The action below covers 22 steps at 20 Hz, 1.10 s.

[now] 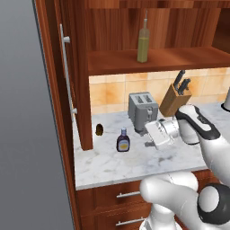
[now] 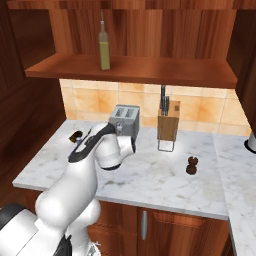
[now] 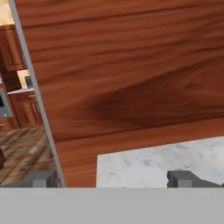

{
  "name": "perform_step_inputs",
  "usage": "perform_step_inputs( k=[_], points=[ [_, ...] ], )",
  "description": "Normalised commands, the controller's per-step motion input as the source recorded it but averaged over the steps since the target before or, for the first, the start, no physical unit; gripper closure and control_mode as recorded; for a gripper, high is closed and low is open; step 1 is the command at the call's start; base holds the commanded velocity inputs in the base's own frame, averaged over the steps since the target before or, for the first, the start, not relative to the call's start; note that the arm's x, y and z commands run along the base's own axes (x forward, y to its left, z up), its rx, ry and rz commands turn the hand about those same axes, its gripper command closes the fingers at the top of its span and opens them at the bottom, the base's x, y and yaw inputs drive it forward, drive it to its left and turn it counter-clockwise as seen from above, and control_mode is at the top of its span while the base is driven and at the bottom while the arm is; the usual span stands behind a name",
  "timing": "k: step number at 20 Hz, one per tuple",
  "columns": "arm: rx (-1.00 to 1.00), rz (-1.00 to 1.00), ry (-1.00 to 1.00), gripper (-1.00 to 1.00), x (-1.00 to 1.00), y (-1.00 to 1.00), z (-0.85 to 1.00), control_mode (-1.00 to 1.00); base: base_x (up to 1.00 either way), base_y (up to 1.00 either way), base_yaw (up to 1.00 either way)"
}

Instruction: There are various items on the counter. Only move the condiments/shakers into the cabinet.

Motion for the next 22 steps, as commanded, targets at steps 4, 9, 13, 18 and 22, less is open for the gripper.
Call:
perform_step_inputs(
  k=[4,9,13,18,22],
  points=[
    [-0.01,0.00,0.00,-1.00,0.19,0.05,-0.07,-1.00,0.00,0.00,0.00],
    [0.00,0.00,0.00,-1.00,0.24,0.01,-0.06,-1.00,0.00,0.00,0.00],
    [-0.01,0.00,0.00,-1.00,0.24,0.06,-0.10,-1.00,0.00,0.00,0.00],
    [-0.02,0.00,0.00,-1.00,0.22,0.10,-0.15,-1.00,0.00,0.00,0.00],
    [-0.03,0.00,0.00,-1.00,0.25,0.08,-0.13,-1.00,0.00,0.00,0.00]
  ],
)
